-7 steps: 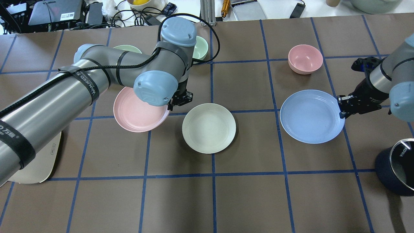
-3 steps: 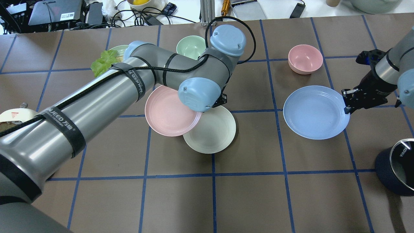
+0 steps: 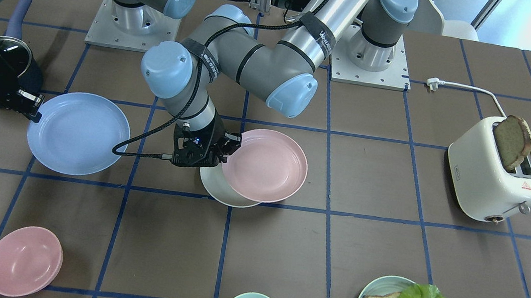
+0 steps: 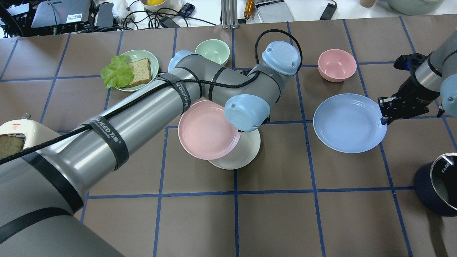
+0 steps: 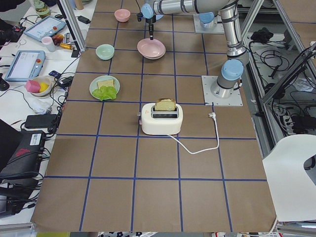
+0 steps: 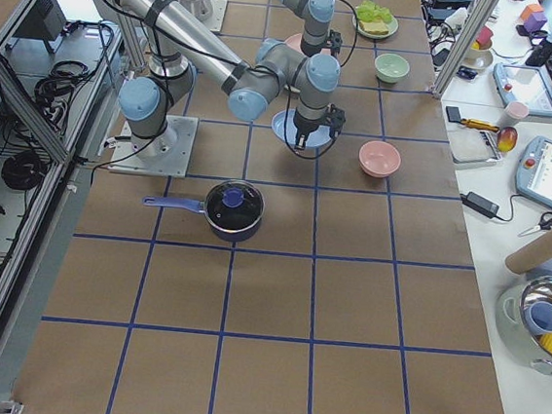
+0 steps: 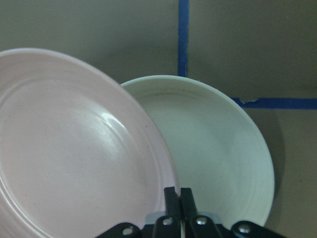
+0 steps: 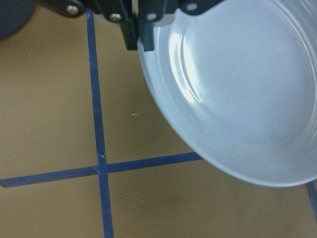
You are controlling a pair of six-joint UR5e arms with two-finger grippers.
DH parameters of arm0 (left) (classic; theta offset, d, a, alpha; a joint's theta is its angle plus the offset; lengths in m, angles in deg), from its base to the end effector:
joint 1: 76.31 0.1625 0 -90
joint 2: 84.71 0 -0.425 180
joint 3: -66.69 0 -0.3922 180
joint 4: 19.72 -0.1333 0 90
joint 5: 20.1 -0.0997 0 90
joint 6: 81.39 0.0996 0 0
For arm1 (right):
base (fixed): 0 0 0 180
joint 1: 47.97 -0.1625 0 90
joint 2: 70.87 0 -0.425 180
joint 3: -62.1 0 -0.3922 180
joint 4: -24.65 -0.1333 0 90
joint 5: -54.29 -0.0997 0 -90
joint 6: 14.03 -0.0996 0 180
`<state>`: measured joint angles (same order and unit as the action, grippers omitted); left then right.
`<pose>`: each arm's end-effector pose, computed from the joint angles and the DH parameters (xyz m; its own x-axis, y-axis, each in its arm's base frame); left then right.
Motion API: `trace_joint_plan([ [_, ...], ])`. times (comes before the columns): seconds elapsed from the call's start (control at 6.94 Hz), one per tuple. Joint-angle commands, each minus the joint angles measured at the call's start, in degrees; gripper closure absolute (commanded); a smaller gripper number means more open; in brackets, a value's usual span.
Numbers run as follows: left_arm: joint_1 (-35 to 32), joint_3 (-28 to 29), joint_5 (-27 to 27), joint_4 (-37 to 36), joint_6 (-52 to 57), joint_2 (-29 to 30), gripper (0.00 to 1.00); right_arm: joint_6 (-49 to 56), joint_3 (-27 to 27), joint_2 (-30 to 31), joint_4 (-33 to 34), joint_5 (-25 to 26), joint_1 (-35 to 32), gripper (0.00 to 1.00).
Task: Stack three plates with pink and blue
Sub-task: 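Lift the pink plate with the left gripper and carry it over the cream plate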
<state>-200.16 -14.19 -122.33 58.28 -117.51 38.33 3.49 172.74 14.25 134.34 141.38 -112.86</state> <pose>-0.4651 -0.4920 0.2439 -0.9572 -0.0099 -0.2892 -0.0238 0.9987 0.0447 -0.0781 -0.4926 0.3079 -0.9874 0.1374 -0.0787 0.1310 0.9880 0.0817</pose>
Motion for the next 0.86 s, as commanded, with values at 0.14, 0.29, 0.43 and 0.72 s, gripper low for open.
trace_joint_plan([
  [0.14, -1.7, 4.8, 0.7, 3.4, -2.1, 3.3, 1.0, -0.1, 0.0, 0.0, 0.0, -0.1, 0.0, 1.0],
  [0.29, -1.8, 7.1, 1.1, 5.2, -2.1, 4.8, 1.0, -0.2, 0.0, 0.0, 0.0, 0.0, -0.1, 1.0],
  [0.43, -1.9, 7.9, 1.2, 6.1, -2.1, 5.9, 1.0, -0.3, 0.0, 0.0, 0.0, 0.0, 0.0, 1.0],
  [0.72, -1.9, 7.9, 1.9, 7.9, -2.3, 6.1, 1.0, -0.3, 0.2, 0.0, 0.1, 0.0, 0.0, 1.0],
])
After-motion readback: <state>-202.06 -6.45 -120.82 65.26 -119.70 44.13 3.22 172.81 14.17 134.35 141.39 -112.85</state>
